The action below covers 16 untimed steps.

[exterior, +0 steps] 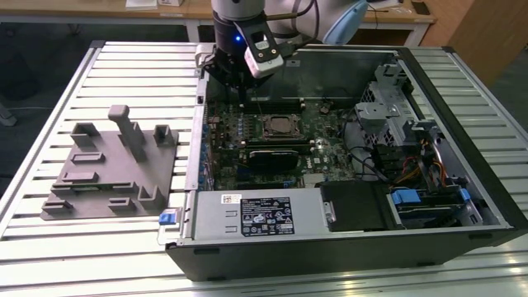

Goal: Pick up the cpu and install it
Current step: 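Install the first cpu locking lever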

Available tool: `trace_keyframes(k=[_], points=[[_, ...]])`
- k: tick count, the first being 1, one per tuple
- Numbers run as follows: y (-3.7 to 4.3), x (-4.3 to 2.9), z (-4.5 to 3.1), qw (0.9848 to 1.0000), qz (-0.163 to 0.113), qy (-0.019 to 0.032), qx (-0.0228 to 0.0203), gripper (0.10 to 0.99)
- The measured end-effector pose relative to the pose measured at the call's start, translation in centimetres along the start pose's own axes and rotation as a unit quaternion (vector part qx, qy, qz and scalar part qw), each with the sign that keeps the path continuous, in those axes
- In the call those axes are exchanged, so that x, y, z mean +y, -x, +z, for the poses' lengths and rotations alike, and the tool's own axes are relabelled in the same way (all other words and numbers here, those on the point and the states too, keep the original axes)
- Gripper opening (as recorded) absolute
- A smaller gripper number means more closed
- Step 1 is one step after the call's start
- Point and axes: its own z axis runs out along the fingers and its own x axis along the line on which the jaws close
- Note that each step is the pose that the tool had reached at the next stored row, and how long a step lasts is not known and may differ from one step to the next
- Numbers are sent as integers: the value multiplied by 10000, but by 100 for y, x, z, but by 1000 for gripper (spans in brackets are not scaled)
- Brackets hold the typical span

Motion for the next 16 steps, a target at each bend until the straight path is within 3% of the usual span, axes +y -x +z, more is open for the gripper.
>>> trace_keyframes(k=[16], points=[[-2, 5, 46, 10000, 0, 0, 0, 106]])
